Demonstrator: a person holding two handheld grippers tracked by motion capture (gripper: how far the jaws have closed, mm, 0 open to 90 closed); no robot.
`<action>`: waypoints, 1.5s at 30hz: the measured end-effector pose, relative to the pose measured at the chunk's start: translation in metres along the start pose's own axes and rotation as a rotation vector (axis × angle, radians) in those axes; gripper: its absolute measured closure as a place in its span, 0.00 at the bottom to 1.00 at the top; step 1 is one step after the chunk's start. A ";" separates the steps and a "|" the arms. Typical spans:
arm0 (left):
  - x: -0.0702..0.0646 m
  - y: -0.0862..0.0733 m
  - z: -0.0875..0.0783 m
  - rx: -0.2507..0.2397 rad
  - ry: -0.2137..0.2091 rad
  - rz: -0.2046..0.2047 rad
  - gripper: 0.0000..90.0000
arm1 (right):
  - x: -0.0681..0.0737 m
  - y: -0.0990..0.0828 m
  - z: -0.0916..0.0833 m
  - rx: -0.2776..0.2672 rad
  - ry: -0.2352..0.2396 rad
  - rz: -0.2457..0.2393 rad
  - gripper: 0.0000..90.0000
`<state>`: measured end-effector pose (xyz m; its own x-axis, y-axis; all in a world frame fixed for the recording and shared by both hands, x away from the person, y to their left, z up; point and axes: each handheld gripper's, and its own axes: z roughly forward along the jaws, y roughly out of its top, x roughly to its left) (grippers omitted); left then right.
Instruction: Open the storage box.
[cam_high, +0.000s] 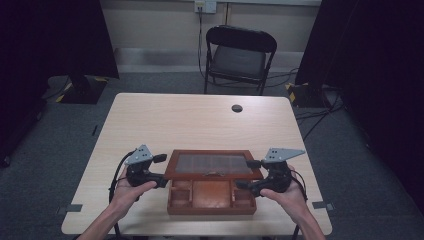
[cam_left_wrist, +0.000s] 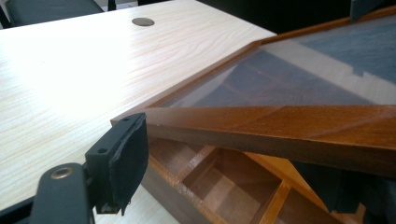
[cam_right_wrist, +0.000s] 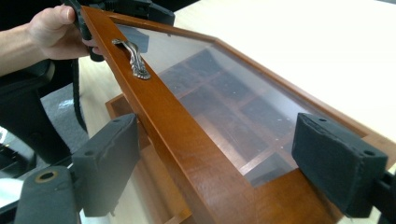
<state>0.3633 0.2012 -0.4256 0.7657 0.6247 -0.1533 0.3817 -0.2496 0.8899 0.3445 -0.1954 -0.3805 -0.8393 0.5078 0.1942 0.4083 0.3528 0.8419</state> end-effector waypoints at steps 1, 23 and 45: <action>0.000 0.001 0.000 0.001 0.003 -0.005 0.23 | -0.001 0.001 -0.001 -0.004 -0.005 -0.001 0.16; 0.008 0.017 0.001 0.011 -0.024 -0.036 0.30 | -0.021 0.006 -0.003 -0.022 -0.080 0.020 0.19; 0.014 0.044 0.013 -0.003 -0.036 0.007 0.43 | -0.039 0.033 0.007 -0.076 -0.042 0.044 0.37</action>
<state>0.3977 0.1893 -0.3937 0.7862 0.5963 -0.1624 0.3750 -0.2514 0.8923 0.3927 -0.1982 -0.3636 -0.8046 0.5548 0.2117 0.4147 0.2698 0.8690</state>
